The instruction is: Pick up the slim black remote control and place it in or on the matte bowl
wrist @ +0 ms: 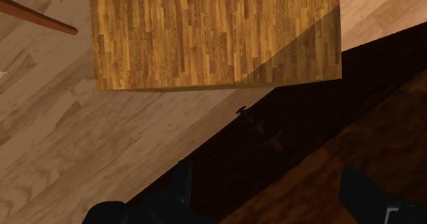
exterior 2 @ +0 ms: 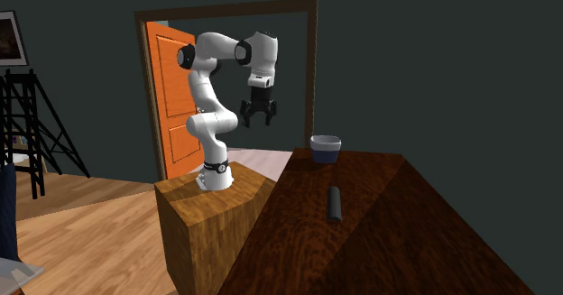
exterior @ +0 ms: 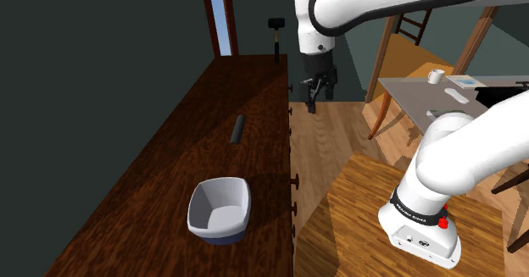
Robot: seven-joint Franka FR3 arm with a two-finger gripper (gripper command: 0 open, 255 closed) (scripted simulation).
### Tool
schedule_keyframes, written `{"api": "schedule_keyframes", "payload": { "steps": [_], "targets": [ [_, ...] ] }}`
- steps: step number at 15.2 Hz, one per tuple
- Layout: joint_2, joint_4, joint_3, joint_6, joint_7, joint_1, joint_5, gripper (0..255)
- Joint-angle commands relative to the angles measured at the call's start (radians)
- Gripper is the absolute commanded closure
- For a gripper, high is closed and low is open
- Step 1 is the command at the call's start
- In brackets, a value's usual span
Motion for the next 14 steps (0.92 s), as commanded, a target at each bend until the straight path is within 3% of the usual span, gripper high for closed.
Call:
{"api": "schedule_keyframes", "payload": {
  "steps": [1,14],
  "targets": [
    [0.068,0.020,0.022,0.048,0.070,-0.009,0.026,0],
    [0.558,0.296,0.101,0.284,0.467,-0.049,0.090,0]
  ]
}}
